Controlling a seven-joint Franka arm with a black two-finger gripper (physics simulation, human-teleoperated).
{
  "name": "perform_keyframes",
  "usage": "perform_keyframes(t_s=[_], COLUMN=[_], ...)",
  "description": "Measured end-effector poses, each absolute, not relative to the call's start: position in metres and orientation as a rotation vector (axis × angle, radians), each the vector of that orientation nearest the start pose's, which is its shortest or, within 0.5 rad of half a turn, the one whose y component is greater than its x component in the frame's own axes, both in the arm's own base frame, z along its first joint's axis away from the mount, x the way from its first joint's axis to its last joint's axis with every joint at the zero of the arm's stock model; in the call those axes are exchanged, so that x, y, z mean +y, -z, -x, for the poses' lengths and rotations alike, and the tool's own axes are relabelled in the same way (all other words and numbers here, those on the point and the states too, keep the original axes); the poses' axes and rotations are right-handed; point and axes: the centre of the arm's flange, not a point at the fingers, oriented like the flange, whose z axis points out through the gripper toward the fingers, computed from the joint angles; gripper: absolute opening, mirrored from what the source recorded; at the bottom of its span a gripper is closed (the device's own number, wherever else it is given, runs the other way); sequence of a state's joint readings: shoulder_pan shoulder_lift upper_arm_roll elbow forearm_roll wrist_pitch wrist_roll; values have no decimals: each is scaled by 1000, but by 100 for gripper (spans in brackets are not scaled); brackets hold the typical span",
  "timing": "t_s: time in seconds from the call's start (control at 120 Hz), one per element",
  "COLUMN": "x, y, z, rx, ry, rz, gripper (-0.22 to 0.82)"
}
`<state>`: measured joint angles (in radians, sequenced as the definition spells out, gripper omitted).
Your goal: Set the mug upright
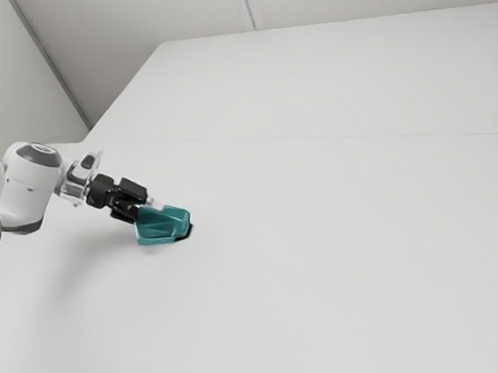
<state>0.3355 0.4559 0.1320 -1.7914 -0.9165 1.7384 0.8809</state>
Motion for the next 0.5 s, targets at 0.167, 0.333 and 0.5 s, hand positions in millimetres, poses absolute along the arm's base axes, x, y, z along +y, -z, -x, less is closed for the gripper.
perform_keyframes(t_s=[0.167, 0.333, 0.5], x=[201, 194, 190], y=[-293, -295, -299], z=[-581, -584, -586], rx=[-9, -21, -29], ry=[-156, -161, -165], rz=[-2232, -2222, -2220], gripper=[5, -9, -14])
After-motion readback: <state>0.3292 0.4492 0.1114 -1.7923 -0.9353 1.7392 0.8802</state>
